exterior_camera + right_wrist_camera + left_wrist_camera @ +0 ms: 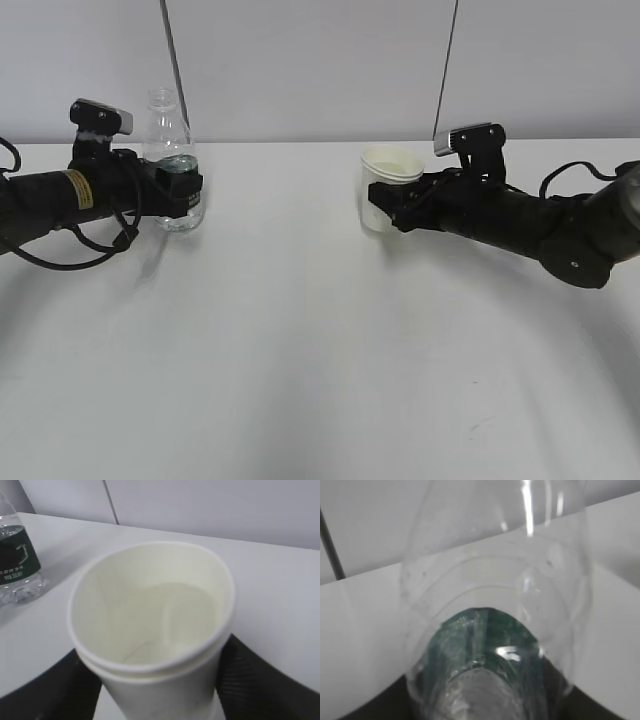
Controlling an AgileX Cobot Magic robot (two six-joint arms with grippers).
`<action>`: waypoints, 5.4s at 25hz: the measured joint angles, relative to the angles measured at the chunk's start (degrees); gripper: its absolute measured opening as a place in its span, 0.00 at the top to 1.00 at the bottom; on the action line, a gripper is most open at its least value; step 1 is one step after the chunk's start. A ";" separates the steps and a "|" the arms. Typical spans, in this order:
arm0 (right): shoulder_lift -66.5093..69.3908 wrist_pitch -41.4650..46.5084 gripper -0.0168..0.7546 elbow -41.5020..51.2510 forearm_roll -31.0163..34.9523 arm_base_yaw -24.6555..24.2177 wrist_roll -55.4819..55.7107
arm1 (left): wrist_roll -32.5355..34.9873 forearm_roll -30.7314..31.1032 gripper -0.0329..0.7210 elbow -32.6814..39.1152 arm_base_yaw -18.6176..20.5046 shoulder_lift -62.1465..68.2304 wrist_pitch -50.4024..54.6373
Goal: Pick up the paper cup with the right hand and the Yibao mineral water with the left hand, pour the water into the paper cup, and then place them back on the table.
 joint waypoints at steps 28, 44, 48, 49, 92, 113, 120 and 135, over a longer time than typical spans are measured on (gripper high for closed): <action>4.68 -3.37 0.31 0.00 12.90 -0.12 -9.96 | 1.09 0.00 0.54 0.00 0.00 0.00 0.00; 4.80 -3.47 0.15 0.00 12.90 -0.12 -10.08 | 1.09 0.00 0.54 0.00 0.00 0.00 0.00; 4.80 -3.62 0.13 0.25 12.90 -0.12 -10.08 | 1.09 0.00 0.54 0.00 0.00 0.00 0.00; 4.80 -3.87 0.13 0.37 12.90 -0.12 -10.08 | 1.09 0.00 0.54 0.00 0.00 0.00 0.00; -17.60 -4.81 0.21 22.74 13.46 -0.12 -13.45 | 1.12 -0.93 0.54 0.00 0.05 1.55 -2.79; -19.01 -5.61 0.21 22.91 13.46 -0.12 -13.45 | 1.12 -1.46 0.29 0.00 0.05 1.86 -5.23; -19.14 -5.61 0.21 22.91 13.46 -0.12 -13.45 | 1.12 -1.15 0.29 0.00 0.05 -1.64 -5.21; -29.75 3.70 0.21 21.17 13.36 -0.12 -12.99 | -1.58 -0.69 0.33 0.00 0.05 -11.49 -0.11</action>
